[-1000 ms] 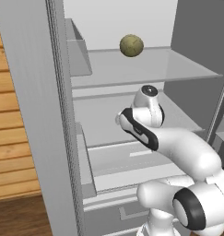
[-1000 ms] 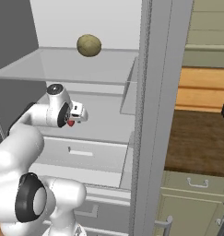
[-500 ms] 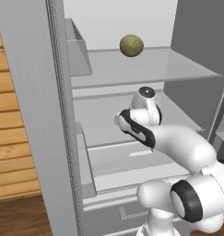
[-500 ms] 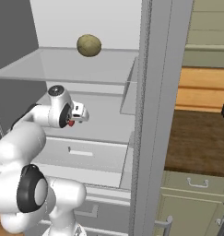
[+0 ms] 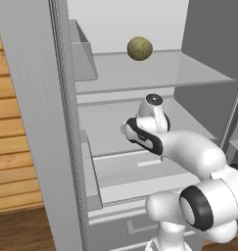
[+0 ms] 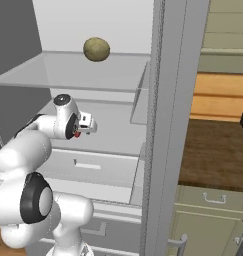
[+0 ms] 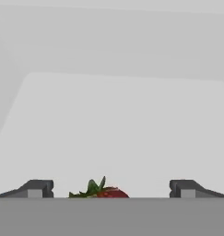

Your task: Take the strawberry from the fridge and place it on top of the pancake, located on the dining counter.

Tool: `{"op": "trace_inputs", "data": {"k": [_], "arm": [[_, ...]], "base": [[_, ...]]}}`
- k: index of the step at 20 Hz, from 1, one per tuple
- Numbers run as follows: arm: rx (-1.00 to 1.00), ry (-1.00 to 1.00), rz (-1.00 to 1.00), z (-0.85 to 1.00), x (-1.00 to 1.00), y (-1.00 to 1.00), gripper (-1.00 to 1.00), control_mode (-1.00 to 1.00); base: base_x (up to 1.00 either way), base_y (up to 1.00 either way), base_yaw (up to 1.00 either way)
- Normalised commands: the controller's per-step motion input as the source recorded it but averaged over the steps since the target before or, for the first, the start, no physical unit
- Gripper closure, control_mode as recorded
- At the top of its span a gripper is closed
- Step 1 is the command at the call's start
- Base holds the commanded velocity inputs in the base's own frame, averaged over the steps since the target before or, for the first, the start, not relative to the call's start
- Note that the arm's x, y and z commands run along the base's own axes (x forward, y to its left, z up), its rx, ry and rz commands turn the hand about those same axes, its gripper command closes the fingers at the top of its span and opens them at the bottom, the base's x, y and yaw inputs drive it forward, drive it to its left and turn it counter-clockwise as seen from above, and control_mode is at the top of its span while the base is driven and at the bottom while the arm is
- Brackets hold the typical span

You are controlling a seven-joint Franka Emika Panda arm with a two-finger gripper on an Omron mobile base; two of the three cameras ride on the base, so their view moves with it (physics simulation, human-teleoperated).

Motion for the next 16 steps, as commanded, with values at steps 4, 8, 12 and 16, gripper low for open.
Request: {"op": "trace_inputs", "data": {"k": [4,8,12,16], "arm": [[0.0,0.0,0.0,-0.19,0.0,0.01,1.0,-1.0],[0.0,0.0,0.0,-0.14,-0.1,0.0,1.0,-1.0],[0.0,0.0,0.0,-0.04,-0.33,0.0,1.0,-1.0],[0.0,-0.01,-0.04,0.01,-0.46,-0.01,1.0,-1.0]], "base": [[0.0,0.0,0.0],[0.0,0.0,0.0],[0.0,0.0,0.0],[0.0,0.0,0.0]]}}
